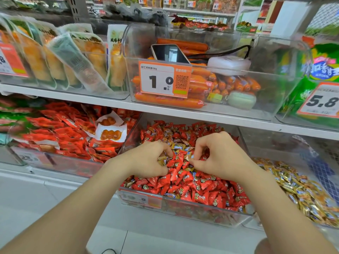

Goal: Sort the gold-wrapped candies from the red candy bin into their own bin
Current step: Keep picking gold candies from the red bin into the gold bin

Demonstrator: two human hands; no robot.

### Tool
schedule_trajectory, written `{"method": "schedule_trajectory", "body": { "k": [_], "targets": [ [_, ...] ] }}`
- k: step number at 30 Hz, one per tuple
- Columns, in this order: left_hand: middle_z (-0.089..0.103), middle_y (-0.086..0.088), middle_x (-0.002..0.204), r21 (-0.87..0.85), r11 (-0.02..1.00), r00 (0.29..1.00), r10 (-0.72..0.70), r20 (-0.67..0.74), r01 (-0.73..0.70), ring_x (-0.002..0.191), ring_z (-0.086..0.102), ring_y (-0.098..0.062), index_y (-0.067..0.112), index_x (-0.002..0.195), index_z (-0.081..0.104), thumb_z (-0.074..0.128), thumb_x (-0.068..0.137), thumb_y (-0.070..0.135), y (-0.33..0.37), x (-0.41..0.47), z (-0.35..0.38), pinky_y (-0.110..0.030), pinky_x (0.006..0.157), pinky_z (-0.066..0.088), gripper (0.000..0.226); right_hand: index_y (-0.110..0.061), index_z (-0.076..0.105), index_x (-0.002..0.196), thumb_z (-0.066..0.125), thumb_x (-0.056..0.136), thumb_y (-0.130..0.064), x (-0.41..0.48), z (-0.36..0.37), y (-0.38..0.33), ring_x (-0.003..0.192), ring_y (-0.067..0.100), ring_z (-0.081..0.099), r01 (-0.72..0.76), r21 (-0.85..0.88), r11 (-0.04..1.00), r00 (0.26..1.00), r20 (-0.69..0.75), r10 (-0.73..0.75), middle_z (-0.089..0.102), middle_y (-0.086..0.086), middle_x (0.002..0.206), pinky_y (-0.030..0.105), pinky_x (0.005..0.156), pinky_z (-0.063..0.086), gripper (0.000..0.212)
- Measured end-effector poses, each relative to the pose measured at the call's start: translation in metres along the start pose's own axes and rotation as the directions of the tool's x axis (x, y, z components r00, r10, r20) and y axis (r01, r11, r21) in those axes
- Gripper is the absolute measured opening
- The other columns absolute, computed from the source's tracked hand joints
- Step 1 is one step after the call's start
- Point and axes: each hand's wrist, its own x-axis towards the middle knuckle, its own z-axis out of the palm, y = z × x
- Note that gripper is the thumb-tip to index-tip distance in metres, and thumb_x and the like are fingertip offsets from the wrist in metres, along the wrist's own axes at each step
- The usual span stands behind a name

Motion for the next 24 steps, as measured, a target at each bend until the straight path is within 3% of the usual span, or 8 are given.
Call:
{"method": "schedule_trajectory", "body": {
  "k": [3,6,7,9,12,16,20,24],
  "targets": [
    [0.053,0.017,0.089,0.004,0.999,0.999,0.045,-0.018,-0.044,0.071,0.060,0.002,0.030,0.123,0.069,0.068,0.098,0.021,0.002,0.000,-0.001,-0.008,0.058,0.038,0.027,-0.028,0.059,0.067,0.081,0.085,-0.034,-0.003,0.004,-0.004,0.058,0.005,0.063,0.018,0.024,1.000,0.999,-0.033,-0.017,0.066,-0.012,0.061,0.035,0.069,0.057,0.029],
    [0.055,0.013,0.095,-0.069,0.996,0.996,0.061,-0.063,-0.065,0.083,0.065,-0.011,0.032,0.125,0.066,0.062,0.104,0.021,0.001,-0.003,0.001,-0.011,0.056,0.042,0.024,-0.032,0.056,0.085,0.073,0.093,-0.034,-0.002,0.006,-0.003,0.058,0.009,0.059,0.027,0.097,0.995,0.995,-0.093,-0.017,0.064,-0.005,0.064,0.039,0.063,0.053,0.019],
    [0.061,0.007,0.096,-0.111,0.991,0.994,0.061,-0.089,-0.070,0.076,0.064,-0.016,0.034,0.124,0.064,0.060,0.105,0.022,0.000,-0.004,0.001,-0.020,0.055,0.046,0.022,-0.036,0.058,0.096,0.069,0.096,-0.035,-0.002,0.007,-0.002,0.058,0.008,0.057,0.033,0.123,0.992,0.995,-0.096,-0.022,0.064,-0.006,0.066,0.037,0.064,0.050,0.011],
    [0.064,-0.004,0.087,-0.183,0.981,0.989,0.042,-0.144,-0.068,0.057,0.052,-0.015,0.036,0.123,0.058,0.055,0.108,0.022,-0.002,-0.006,0.000,-0.035,0.051,0.046,0.021,-0.038,0.064,0.118,0.063,0.101,-0.034,-0.001,0.010,0.001,0.061,0.004,0.057,0.043,0.148,0.988,0.994,-0.103,-0.028,0.064,-0.011,0.068,0.032,0.069,0.046,0.018],
    [0.053,-0.004,0.082,-0.284,0.958,0.976,-0.019,-0.219,-0.046,0.043,0.038,-0.008,0.032,0.126,0.054,0.045,0.112,0.018,-0.003,-0.006,-0.002,-0.024,0.041,0.034,0.022,-0.027,0.072,0.124,0.058,0.101,-0.016,0.004,0.012,0.000,0.077,0.000,0.067,0.034,0.166,0.985,0.991,-0.130,-0.013,0.071,-0.018,0.083,0.025,0.076,0.054,0.028],
    [0.067,-0.014,0.106,-0.364,0.931,0.974,-0.063,-0.217,-0.021,0.041,0.040,-0.002,0.032,0.124,0.054,0.044,0.112,0.016,0.000,-0.002,-0.002,-0.020,0.041,0.035,0.022,-0.019,0.075,0.120,0.048,0.090,0.007,0.016,0.020,-0.002,0.097,0.004,0.066,0.060,0.107,0.992,0.992,-0.119,-0.047,0.072,-0.007,0.107,0.024,0.091,0.053,0.048],
    [0.071,-0.008,0.107,-0.351,0.936,0.973,-0.059,-0.222,-0.023,0.050,0.049,-0.003,0.032,0.124,0.056,0.045,0.111,0.014,-0.001,0.008,0.002,-0.020,0.045,0.039,0.025,-0.019,0.068,0.130,0.053,0.095,-0.014,0.024,0.030,-0.002,0.112,0.017,0.059,0.054,-0.024,0.998,0.997,0.055,-0.052,0.066,0.001,0.117,0.034,0.100,0.049,0.039],
    [0.060,-0.007,0.102,-0.250,0.968,0.973,-0.040,-0.229,-0.019,0.063,0.056,-0.016,0.025,0.124,0.055,0.036,0.107,0.003,0.000,0.018,0.005,-0.015,0.048,0.038,0.033,-0.021,0.066,0.132,0.061,0.084,-0.038,0.025,0.030,0.002,0.109,0.021,0.059,-0.010,-0.172,0.985,0.986,0.160,0.038,0.062,0.001,0.112,0.040,0.098,0.053,0.051]
  ]
}}
